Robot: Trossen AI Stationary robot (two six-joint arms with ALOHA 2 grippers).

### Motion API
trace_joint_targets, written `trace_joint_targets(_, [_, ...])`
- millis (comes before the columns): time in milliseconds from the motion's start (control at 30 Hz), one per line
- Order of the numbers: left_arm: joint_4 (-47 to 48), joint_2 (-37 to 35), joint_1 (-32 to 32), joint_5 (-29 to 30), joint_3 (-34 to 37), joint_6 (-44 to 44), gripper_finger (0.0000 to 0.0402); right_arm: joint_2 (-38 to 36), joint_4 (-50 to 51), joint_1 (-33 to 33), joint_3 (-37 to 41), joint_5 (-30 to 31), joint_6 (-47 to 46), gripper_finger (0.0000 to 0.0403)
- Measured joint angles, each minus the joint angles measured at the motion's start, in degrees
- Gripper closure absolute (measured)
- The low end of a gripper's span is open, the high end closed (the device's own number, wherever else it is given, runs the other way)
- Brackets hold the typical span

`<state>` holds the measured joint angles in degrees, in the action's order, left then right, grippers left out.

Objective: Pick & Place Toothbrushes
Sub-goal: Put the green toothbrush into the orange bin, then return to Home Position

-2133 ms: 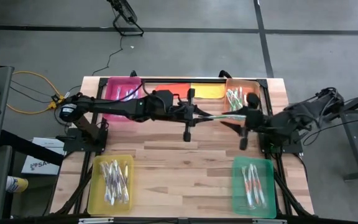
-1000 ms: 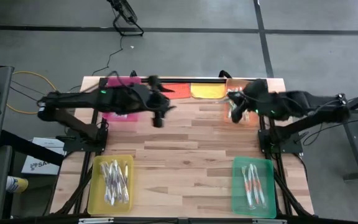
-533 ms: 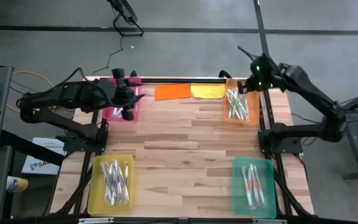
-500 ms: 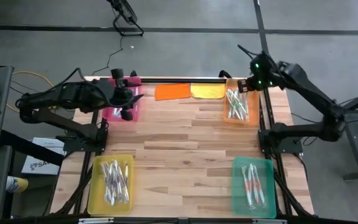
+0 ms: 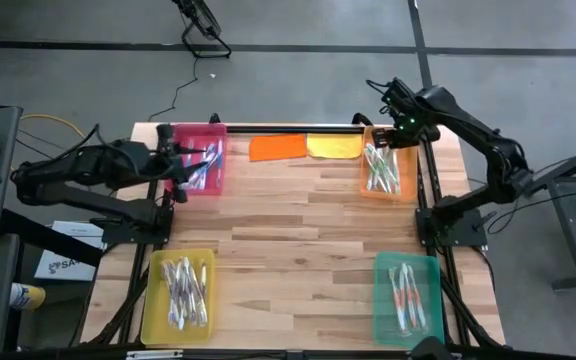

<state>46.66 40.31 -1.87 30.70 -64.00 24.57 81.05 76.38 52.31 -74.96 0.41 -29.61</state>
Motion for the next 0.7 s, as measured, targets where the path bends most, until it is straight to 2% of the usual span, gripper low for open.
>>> trace_joint_targets(200, [0.2,-7.1,0.0,-1.5,3.7,-0.4,0.0282,-1.0,0.0,-0.1,0.0,-0.5,-2.5,0.0269])
trace_joint_targets(300, [0.4,-9.5,0.0,-2.2,4.2,-0.4,0.0282,-1.7,0.2,-0.1,0.0,-2.8,-3.1,0.0252])
trace_joint_targets(400, [0.5,-11.0,0.0,-3.7,4.2,-0.4,0.0282,-4.0,-0.1,-0.9,0.0,-6.2,-3.8,0.0241])
trace_joint_targets(467, [0.9,-11.7,0.0,-5.0,4.2,-0.8,0.0282,-6.6,-0.7,-2.6,0.0,-5.9,-3.5,0.0238])
trace_joint_targets(567, [2.5,-11.9,0.0,-7.6,4.2,-2.2,0.0282,-12.0,-2.7,-7.9,0.0,-2.4,-5.0,0.0239])
trace_joint_targets(700, [4.8,-11.9,0.0,-11.5,4.7,-3.8,0.0282,-18.3,-9.9,-19.7,0.0,3.9,-11.5,0.0241])
